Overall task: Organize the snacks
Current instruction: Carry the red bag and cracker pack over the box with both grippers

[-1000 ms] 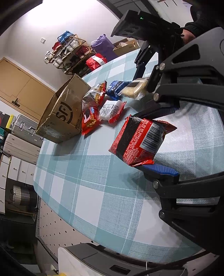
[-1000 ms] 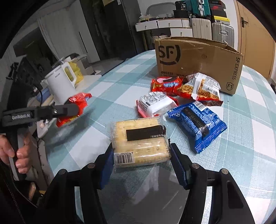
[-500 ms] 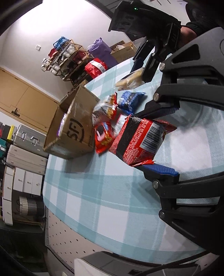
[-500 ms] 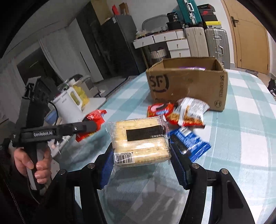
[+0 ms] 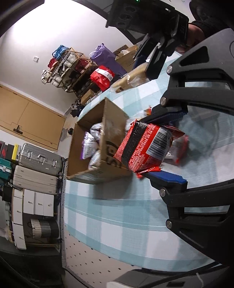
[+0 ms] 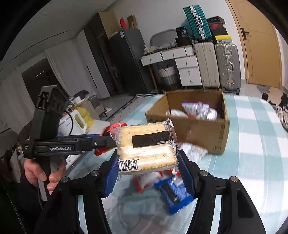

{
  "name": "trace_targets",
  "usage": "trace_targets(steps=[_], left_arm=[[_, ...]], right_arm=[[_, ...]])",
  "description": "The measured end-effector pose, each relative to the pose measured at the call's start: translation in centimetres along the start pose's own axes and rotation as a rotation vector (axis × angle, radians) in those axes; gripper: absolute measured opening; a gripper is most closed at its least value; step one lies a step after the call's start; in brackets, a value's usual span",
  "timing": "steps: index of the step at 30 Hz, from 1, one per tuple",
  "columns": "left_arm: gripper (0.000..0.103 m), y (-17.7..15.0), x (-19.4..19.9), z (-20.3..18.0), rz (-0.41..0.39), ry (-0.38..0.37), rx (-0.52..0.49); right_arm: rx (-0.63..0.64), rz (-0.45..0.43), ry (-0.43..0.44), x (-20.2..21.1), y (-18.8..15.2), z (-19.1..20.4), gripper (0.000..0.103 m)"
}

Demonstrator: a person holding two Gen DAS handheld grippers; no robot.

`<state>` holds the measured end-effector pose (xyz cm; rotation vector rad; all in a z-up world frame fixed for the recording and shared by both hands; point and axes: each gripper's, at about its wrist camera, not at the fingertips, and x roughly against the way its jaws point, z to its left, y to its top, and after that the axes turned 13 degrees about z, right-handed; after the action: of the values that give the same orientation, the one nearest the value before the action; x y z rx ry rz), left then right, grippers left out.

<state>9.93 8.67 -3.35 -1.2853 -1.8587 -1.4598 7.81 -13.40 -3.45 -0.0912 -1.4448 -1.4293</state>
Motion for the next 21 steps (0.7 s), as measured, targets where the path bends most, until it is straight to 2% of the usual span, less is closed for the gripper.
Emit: trace_targets(steps=[13,16,21], left_arm=[[0.044,8.3,-1.3,-2.3,-0.002,-0.007,-0.065],[0.044,10.8,-2.3,-2.3,-0.01,0.03,-0.073],[0.044,14.1,-4.5,-1.9,0.008,0.051,-0.075]], right_arm=[[0.05,-0.043,-0.039,0.8,8.0,-1.5,0.062],[0.045,-0.04,-0.046,0.4,9.5,-2.4,0.062],[0.026,-0.032,-0.058,-0.5,11.7,-4.1,0.062]])
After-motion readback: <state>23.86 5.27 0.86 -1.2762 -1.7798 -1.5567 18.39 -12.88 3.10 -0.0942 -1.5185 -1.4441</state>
